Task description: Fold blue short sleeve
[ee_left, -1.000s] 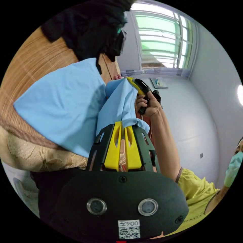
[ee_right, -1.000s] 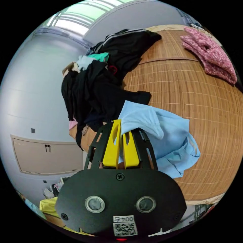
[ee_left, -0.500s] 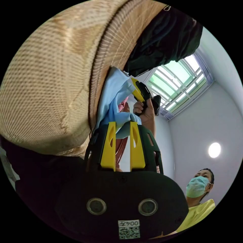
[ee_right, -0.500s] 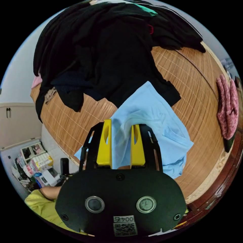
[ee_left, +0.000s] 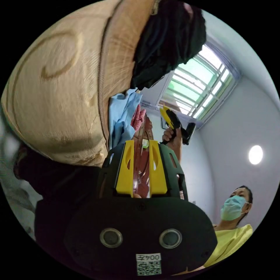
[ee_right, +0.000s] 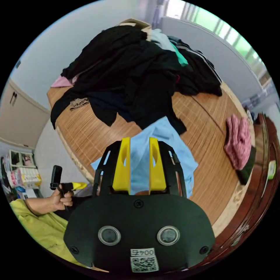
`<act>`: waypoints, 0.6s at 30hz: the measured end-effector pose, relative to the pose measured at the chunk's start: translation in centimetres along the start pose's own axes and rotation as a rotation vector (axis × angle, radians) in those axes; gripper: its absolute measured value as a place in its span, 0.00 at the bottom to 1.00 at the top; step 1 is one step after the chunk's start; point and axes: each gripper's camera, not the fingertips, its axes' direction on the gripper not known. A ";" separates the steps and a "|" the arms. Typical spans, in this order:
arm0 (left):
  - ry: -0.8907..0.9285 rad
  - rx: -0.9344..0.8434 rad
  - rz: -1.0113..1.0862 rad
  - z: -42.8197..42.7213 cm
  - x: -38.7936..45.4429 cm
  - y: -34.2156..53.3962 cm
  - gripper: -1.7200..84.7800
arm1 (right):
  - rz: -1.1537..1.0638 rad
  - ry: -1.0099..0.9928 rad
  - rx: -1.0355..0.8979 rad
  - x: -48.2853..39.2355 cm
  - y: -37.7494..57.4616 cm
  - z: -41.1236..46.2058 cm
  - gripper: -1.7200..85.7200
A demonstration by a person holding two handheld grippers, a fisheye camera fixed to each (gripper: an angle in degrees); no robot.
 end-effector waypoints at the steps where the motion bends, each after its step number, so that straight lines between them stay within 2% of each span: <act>1: -0.037 -0.015 0.037 -0.2 0.6 -0.2 0.11 | 0.056 -0.019 -0.023 1.0 3.1 0.1 0.13; 5: -0.366 -0.106 0.336 -0.6 5.8 -0.9 0.10 | 0.251 -0.145 -0.038 3.6 13.8 1.0 0.10; 7: -0.462 -0.125 0.458 -0.4 8.3 -0.5 0.09 | 0.392 -0.267 0.048 4.5 20.9 0.7 0.05; 9: -0.553 -0.129 0.569 -0.2 11.5 0.6 0.08 | 0.467 -0.299 0.112 4.5 25.0 0.1 0.03; 13: -0.639 -0.128 0.640 -0.1 15.6 2.6 0.05 | 0.544 -0.299 0.183 3.5 30.6 -1.7 0.01; 18: -0.746 -0.132 0.697 0.5 20.7 6.3 0.03 | 0.521 -0.250 0.220 1.5 32.8 -3.4 0.01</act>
